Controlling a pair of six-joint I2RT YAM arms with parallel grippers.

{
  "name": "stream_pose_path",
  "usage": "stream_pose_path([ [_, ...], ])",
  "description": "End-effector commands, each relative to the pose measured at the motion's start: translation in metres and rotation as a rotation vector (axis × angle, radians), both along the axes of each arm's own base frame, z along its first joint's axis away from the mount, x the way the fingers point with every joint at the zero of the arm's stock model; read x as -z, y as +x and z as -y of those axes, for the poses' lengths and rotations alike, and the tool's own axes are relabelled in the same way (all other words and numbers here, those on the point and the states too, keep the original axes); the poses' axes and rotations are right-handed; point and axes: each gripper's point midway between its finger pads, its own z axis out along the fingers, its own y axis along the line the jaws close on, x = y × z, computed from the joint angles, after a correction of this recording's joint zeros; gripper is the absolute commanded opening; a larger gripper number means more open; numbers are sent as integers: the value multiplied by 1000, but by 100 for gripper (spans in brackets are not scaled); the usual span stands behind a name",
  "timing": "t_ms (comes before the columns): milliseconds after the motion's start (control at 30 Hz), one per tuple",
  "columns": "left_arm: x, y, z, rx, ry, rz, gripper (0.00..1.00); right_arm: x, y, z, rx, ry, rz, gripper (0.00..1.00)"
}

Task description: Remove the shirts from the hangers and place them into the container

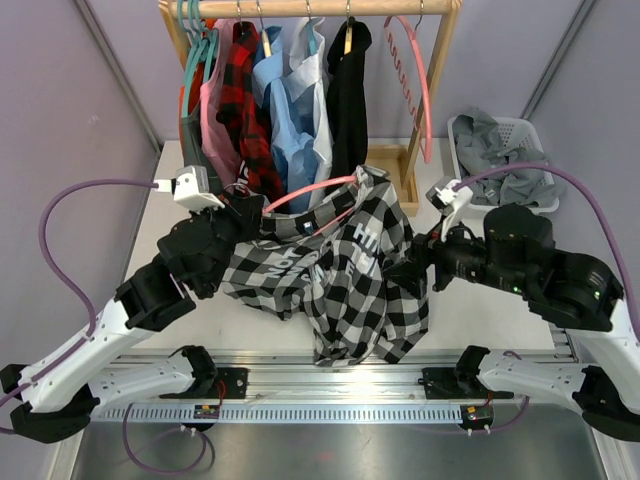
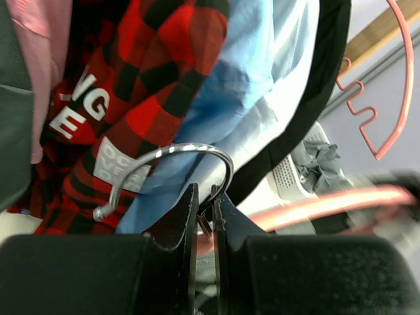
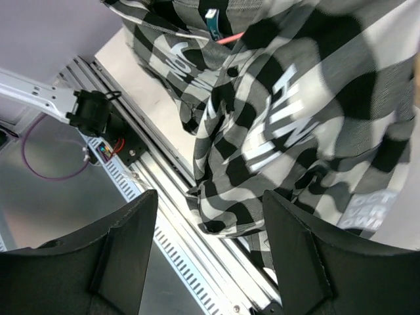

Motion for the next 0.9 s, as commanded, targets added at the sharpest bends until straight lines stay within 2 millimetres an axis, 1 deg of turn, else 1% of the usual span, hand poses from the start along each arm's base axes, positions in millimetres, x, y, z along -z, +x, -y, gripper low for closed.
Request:
stream_pose_path([
  [0,-38,-5,3,17,-169,67,0,-4,10,-10,-16,-3,60,72],
  [33,-39,-7,2,20,-170,68,0,-3,12,-9,-6,-10,65,72],
  [133,-43,-11,1,37,-172,72,0,1,30,7,107,-70,100,72],
  [167,-44,-13,1,41,-172,72,0,3,48,24,242,-130,124,72],
  [200,-45,-15,0,46,-171,69,0,5,58,35,314,-168,138,72],
  [267,-47,-17,0,55,-169,73,0,11,76,55,449,-261,177,75],
  [300,-46,-18,0,64,-162,69,0,16,81,53,455,-289,179,78],
  [333,-48,-20,0,71,-162,72,0,18,83,51,456,-295,186,84],
  [367,-50,-21,0,78,-155,76,0,21,89,45,453,-292,203,87],
  [400,-49,-23,3,103,-140,72,0,22,91,42,454,-291,210,89],
  [433,-53,-25,4,115,-135,76,0,18,95,39,461,-267,228,90],
  [467,-53,-26,4,126,-118,78,0,20,99,39,473,-276,240,93],
  [500,-55,-30,10,173,-103,85,0,19,101,38,483,-266,249,93],
  [533,-61,-34,11,202,-77,105,0,14,103,35,489,-239,262,93],
  [567,-65,-37,15,235,-63,118,0,14,104,34,484,-234,268,93],
  [600,-67,-45,24,311,-35,126,0,14,105,31,479,-225,273,93],
  [633,-79,-47,27,336,-7,141,0,12,105,27,465,-207,280,93],
  [667,-79,-48,28,348,16,129,0,10,104,26,455,-193,286,92],
  [700,-70,-48,28,355,62,97,0,8,104,24,447,-182,289,92],
  [800,-72,-50,23,353,97,96,0,4,98,17,394,-149,293,92],
  [867,-74,-53,18,350,90,104,0,1,94,13,357,-128,303,91],
])
